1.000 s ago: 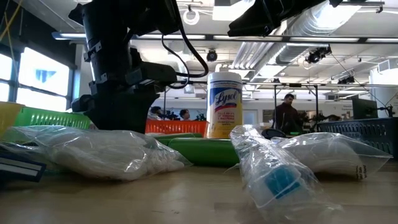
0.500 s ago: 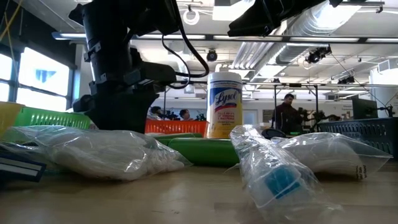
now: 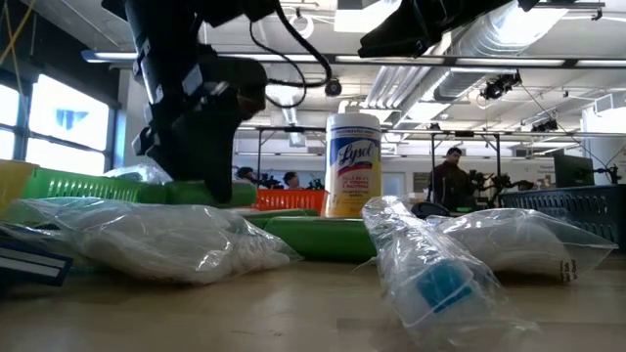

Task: Pick & Place Travel size toiletries
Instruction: Put the green shampoo into the top black bin

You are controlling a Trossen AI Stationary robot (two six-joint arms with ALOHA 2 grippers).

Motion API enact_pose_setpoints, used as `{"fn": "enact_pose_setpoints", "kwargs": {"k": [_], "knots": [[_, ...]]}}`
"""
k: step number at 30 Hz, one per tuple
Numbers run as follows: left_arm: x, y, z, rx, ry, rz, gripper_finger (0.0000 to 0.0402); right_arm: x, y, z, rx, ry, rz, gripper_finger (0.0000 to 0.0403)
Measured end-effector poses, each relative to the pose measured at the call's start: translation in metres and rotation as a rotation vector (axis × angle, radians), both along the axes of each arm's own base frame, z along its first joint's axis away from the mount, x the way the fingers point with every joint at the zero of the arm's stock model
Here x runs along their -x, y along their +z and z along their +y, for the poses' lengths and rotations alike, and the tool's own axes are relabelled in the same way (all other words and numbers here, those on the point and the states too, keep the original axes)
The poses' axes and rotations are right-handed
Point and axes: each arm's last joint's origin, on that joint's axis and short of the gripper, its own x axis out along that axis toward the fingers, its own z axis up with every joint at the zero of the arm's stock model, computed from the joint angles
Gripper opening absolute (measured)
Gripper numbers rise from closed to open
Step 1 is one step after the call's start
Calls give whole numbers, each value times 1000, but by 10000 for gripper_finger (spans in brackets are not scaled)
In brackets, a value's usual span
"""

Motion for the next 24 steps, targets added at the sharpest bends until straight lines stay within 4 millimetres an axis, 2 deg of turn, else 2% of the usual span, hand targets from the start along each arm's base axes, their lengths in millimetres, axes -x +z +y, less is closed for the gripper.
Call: {"fn": "enact_pose_setpoints", "kwargs": {"k": [5, 11, 18, 24], "knots": [[5, 16, 3, -51, -35, -47, 180, 1, 2, 0, 16, 4, -3, 243], [18, 41, 9, -161, -53, -103, 180, 11, 13, 0, 16, 3, -45, 243], [30, 77, 18, -399, -56, -251, 180, 22, 25, 1, 4, 25, -98, 243], [35, 94, 22, -517, -58, -325, 180, 22, 24, 2, -18, 76, -83, 243]]}}
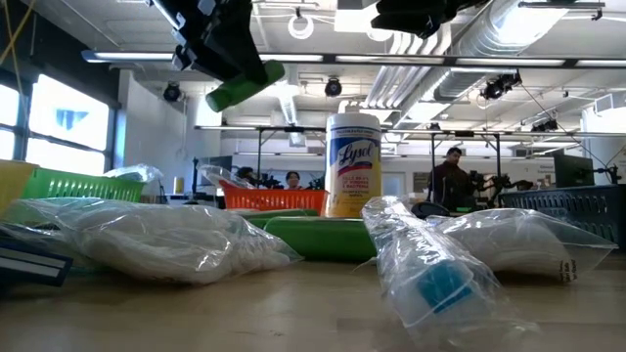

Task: Pick & Place Travel size toiletries
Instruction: Put the green shampoo into the top black bin

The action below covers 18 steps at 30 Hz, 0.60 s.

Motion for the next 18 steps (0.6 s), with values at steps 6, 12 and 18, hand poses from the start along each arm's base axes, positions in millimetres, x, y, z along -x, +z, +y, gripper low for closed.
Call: {"fn": "enact_pose_setpoints", "kwargs": {"k": [6, 12, 18], "knots": [[1, 2, 6, -43, 38, -4, 180, 0, -1, 0, -1, -2, 6, 243], [-3, 4, 8, -26, 60, -49, 180, 1, -4, 0, -31, -16, 34, 243], [-5, 6, 6, 15, 19, -70, 180, 3, -10, -1, -73, -55, 102, 243]]}}
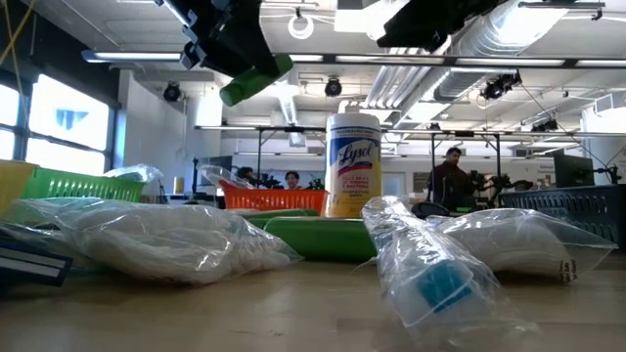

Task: Pick & Place Travel size toiletries
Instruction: Put the green shampoo into the top black bin

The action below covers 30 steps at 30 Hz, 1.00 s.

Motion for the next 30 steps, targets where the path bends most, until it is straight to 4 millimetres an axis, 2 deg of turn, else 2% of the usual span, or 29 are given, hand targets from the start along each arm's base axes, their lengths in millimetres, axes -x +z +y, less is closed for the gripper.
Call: {"fn": "enact_pose_setpoints", "kwargs": {"k": [11, 20, 24, 30], "knots": [[-3, 5, -2, -5, -87, -25, 180, 2, -5, 4, -112, -29, 50, 243], [0, 7, -2, 3, -81, -32, 180, 3, -7, 6, -105, -23, 71, 243], [-3, 4, -8, 33, -78, -44, 180, 5, -11, 5, -96, -27, 112, 243], [-3, 3, -8, 42, -67, -43, 180, 6, -12, 4, -13, -26, 130, 243]]}}
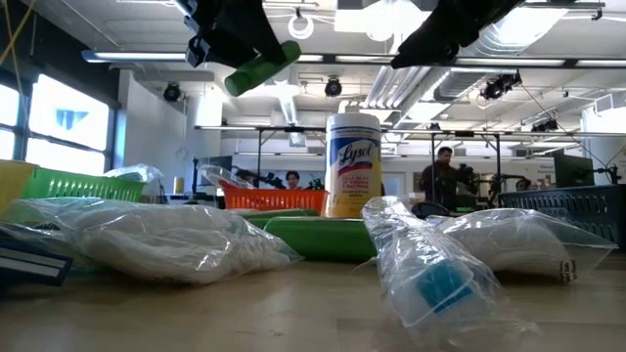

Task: Pick & Place Travel size toiletries
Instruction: Put the green shampoo into the top black bin

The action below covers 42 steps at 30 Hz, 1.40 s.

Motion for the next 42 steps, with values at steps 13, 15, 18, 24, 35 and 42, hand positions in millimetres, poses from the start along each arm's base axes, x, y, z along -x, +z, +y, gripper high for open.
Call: {"fn": "enact_pose_setpoints", "kwargs": {"k": [13, 15, 18, 24, 35, 42], "knots": [[-8, -20, 15, 26, -28, 89, 180, -1, 3, -9, 77, -84, -31, 243], [-13, -33, 14, 48, -19, 128, 180, -1, 3, -10, 62, -97, -34, 243], [-19, -50, 12, 90, -2, 173, 180, -1, 4, -11, 59, -102, -40, 243], [-32, -81, 6, 239, -4, 256, 180, -2, 5, -11, 57, -102, -51, 243], [-45, -127, -15, 481, -88, 402, 180, -2, 5, -11, 54, -104, -50, 243], [-42, -129, -15, 502, -98, 452, 180, -2, 4, -11, 63, -99, -41, 243]]}}
